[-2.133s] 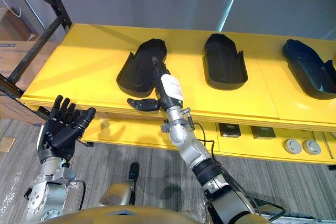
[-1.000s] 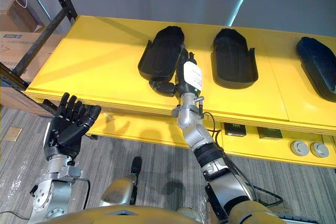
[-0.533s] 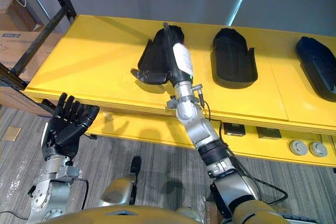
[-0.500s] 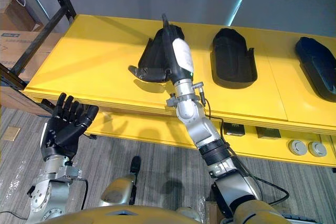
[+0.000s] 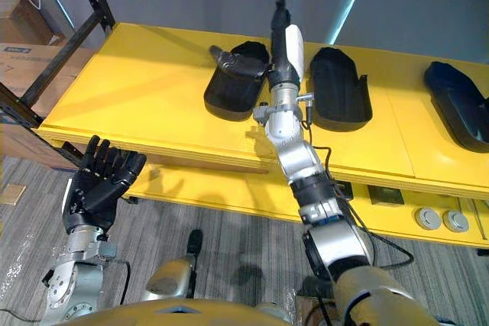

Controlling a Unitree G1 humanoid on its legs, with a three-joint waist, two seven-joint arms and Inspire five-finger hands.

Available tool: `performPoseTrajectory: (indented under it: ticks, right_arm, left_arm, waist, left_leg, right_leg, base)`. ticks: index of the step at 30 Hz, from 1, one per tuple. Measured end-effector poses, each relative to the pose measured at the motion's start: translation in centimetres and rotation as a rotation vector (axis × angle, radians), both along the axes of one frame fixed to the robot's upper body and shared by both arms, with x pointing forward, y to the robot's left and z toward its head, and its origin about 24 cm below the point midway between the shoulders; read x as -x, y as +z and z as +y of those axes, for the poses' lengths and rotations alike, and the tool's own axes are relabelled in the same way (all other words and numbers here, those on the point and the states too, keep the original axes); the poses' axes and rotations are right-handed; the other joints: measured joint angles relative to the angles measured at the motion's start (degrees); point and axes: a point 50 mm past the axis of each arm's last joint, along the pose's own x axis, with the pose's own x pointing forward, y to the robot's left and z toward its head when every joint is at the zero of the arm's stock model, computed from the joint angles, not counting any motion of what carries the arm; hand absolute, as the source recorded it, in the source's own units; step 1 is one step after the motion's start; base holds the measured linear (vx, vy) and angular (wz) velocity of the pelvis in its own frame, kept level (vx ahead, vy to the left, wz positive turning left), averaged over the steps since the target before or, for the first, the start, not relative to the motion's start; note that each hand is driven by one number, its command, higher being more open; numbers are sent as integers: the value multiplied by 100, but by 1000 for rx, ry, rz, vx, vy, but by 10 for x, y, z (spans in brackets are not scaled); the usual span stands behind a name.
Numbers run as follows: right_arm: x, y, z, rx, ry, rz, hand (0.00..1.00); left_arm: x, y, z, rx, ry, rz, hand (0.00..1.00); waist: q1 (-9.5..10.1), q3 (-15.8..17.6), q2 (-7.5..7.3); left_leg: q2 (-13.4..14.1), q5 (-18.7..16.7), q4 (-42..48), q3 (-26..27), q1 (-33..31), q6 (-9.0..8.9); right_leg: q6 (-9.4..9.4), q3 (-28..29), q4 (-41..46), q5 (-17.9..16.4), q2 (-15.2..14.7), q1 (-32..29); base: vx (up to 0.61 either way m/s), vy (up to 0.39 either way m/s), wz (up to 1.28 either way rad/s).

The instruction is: Walk over and take three plastic housings, then place them on the shelf

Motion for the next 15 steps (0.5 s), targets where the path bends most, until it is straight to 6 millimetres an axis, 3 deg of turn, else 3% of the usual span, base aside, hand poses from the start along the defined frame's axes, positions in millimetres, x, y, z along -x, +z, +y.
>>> performPoseTrajectory:
  ticks: [5, 9, 15]
  right_arm:
    - [-17, -13, -10, -52, -53, 126, 100]
    - [-27, -5, -13, -49, -84, 147, 100]
    - [-32, 16, -9, -50, -101, 108, 100]
  left_arm:
    - [0, -3, -1, 7, 11, 16, 100]
    - [1, -8, 0, 14, 22, 42, 100]
    - [2, -15, 0, 25, 28, 71, 100]
  waist:
    - [147, -18, 174]
    - [168, -10, 333]
    - [245, -5, 367]
  left_leg:
    - [-7, 17, 1, -63, 3, -8]
    - [-11, 27, 0, -165, 23, -28]
    - [13, 39, 0, -223, 23, -50]
  right_leg:
    - [-6, -56, 1, -8, 13, 41]
    - [-8, -154, 0, -23, 36, 115]
    - [-26, -195, 22, -65, 71, 125]
  base:
    - [-25, -29, 6]
    - [-50, -28, 11]
    - [-45, -25, 5]
